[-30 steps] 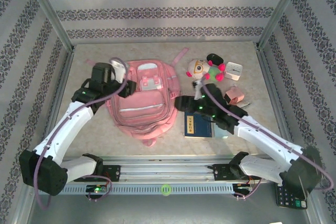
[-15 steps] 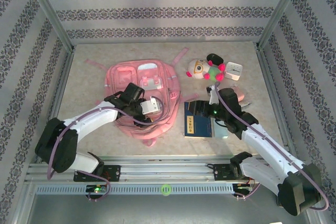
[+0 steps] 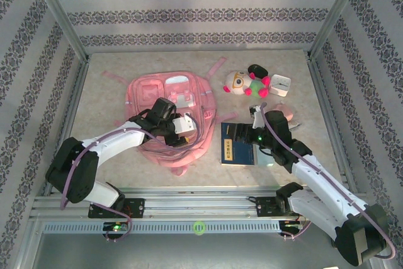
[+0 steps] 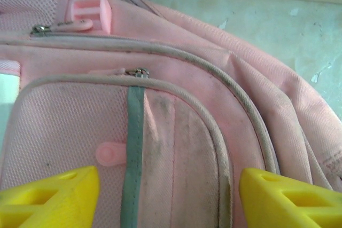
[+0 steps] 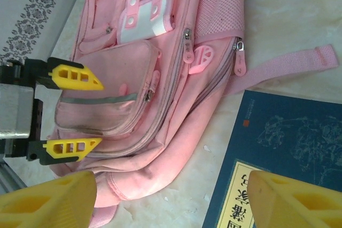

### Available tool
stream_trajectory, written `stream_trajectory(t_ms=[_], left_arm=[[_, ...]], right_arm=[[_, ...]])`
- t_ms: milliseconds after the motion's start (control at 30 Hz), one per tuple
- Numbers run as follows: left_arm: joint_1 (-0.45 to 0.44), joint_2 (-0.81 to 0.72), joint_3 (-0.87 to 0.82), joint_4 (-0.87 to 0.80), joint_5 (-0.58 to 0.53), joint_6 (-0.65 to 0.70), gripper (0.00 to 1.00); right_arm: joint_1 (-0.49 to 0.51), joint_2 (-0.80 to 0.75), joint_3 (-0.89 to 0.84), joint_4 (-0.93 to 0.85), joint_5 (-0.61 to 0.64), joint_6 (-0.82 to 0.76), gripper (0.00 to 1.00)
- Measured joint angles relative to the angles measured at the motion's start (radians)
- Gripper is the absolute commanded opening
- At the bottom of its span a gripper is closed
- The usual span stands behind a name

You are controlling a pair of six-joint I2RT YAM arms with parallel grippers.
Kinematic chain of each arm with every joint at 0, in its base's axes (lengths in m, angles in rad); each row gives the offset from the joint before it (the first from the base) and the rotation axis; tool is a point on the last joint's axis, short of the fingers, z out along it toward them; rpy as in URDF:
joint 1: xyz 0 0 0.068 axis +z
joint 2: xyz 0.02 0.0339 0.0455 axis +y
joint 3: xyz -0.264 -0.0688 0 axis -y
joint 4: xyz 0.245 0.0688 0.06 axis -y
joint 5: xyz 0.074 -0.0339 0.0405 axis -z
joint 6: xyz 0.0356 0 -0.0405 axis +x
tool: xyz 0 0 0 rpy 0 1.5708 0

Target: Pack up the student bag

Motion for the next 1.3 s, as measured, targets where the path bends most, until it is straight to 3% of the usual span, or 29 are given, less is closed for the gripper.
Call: stream_trajectory(t_ms=[167,467,667,700,867,1033,1300], left_arm=[[0.000,0.008,-0.001,0.010,0.000,0.007,0.77],[-0.001,0.082,-0.002,0.035,-0.052,0.013,0.73],[-0.008,0.095,-0.001,0.045,-0.072,0.012,0.03],[-0.007,0.082,-0.001,0.044,-0.071,0.007,0.00],[0.028,-0.105,-0.002,-0.008,0.012,-0.056,0.00],[0.155,-0.336,-0.001,-0.070,0.194,-0.126,0.00],[0.309,-0.414,0.000,-0.153,0.394,-0.129,0.00]], right_arm=[[0.000,-0.008,-0.009,0.002,0.000,0.002,0.75],[0.000,-0.024,-0.030,0.006,0.001,0.011,0.75],[0.000,-0.034,-0.041,0.009,0.001,0.018,0.75],[0.000,-0.034,-0.041,0.010,0.001,0.018,0.75],[0.000,-0.030,-0.042,0.018,0.006,0.006,0.74],[0.000,0.061,-0.041,0.084,-0.022,-0.054,0.73],[-0.007,0.296,0.033,0.169,-0.208,-0.282,0.70]])
